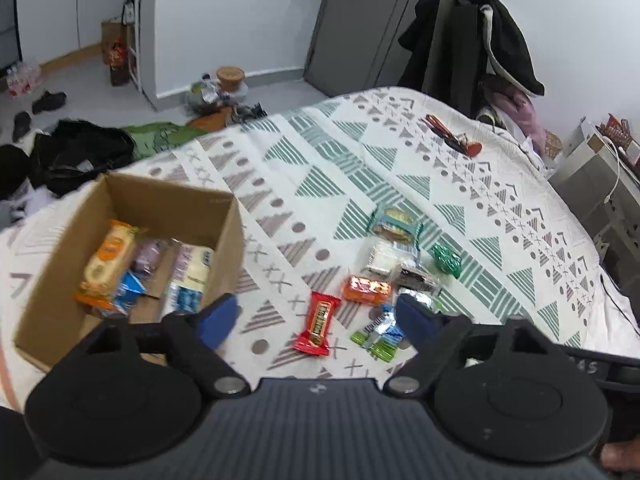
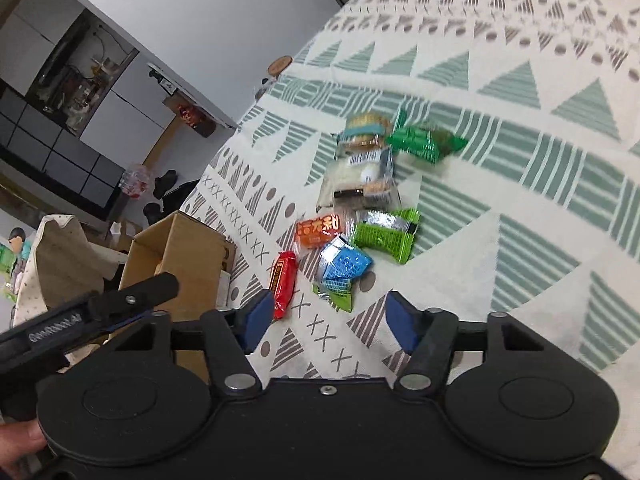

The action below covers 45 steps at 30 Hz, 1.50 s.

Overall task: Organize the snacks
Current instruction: 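Grasp the red chocolate bar with the left tool while the right tool grasps the blue-green pack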

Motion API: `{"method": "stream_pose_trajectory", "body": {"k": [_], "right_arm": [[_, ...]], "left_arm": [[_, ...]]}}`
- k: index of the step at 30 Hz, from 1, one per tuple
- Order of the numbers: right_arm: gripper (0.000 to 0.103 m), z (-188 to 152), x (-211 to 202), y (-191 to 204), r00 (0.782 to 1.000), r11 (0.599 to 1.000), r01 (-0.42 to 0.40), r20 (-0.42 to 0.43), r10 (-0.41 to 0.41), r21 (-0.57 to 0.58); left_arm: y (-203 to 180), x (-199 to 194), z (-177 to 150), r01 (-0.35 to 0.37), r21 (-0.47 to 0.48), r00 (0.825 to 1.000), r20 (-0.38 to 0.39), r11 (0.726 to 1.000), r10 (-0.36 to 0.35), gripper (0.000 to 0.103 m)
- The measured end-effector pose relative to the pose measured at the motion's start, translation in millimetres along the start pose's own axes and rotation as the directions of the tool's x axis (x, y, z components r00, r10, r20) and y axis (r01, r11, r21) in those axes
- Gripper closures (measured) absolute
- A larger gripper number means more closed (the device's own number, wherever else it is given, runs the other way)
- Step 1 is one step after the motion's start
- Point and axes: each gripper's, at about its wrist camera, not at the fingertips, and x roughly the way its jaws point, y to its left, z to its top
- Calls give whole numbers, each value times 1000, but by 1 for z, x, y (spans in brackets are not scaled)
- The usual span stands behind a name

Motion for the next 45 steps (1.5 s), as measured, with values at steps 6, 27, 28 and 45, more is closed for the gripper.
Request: {"method": "stream_pose_trajectory", "body": {"k": [6, 27, 28, 45], "right_arm": [[48, 7, 24, -8, 999, 999, -22, -31, 23, 29], [65, 23, 89, -20, 994, 995, -1, -111, 12, 95], [65, 23, 89, -22, 993, 994, -9, -113, 21, 107], [71, 27, 70, -14, 996, 998, -28, -87, 33, 63]], "left_arm": [[2, 27, -6, 9, -14, 999, -45, 1000, -10, 44], [2, 115, -18, -15, -27, 988, -153, 1000, 11, 56], [2, 118, -18, -16, -28, 988, -154, 999, 12, 56], [-10, 146, -20, -87, 16, 979, -182, 996, 89, 85]]}}
